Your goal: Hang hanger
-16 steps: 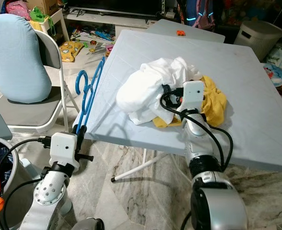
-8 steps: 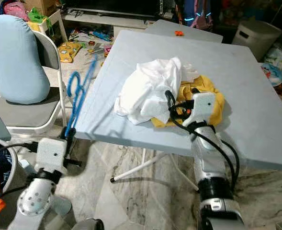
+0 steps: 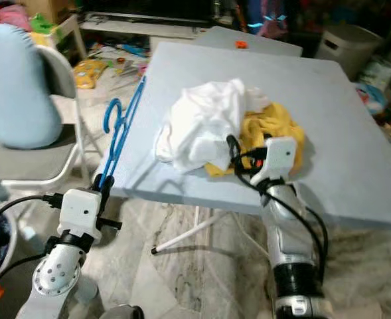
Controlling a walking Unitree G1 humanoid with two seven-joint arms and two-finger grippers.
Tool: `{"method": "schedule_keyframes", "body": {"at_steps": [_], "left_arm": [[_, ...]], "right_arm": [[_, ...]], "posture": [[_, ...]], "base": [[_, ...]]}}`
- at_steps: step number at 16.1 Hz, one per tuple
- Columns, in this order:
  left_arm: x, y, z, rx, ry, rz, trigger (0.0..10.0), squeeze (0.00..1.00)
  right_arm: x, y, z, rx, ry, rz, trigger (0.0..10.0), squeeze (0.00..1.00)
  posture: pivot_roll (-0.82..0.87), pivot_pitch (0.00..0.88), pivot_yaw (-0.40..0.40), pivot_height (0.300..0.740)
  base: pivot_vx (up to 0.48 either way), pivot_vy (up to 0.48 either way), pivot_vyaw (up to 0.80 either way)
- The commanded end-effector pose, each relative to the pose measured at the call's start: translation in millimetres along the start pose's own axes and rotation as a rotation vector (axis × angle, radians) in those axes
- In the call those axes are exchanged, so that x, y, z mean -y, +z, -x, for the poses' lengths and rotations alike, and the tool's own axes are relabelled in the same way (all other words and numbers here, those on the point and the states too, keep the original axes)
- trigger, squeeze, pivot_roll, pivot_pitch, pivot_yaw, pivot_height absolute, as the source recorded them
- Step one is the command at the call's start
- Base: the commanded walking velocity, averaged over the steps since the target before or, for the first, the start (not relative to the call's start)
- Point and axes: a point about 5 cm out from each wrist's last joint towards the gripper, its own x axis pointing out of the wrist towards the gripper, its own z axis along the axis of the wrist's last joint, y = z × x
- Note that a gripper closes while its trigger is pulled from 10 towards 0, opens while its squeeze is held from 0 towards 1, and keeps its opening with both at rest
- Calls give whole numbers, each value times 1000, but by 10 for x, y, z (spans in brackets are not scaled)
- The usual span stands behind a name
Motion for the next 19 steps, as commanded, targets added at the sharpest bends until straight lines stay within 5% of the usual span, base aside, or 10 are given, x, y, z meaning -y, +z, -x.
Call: {"method": "schedule_keyframes", "body": {"at_steps": [1,2,3,11,19], "left_arm": [[35,13,-36,1,-28,-6,10000,0],[37,13,-41,1,-34,-6,10000,0],[41,15,-51,3,-43,-6,10000,0],[78,8,-235,18,-87,-13,10000,0],[160,-22,-302,23,-119,0,10000,0]], "right_arm": [[35,34,27,3,-20,-2,10000,420],[35,29,33,1,-22,-4,10000,286],[35,23,44,-2,-25,-8,10000,0],[5,-43,9,-23,-79,-70,10000,0],[83,-90,37,-33,-122,-72,10000,0]], "posture": [[99,65,-44,740],[97,63,-42,740],[96,63,-39,740],[99,0,-12,740],[77,0,0,740]], "base": [[0,0,-781],[0,0,-788],[0,0,-788],[0,0,-245],[-310,0,0]]}}
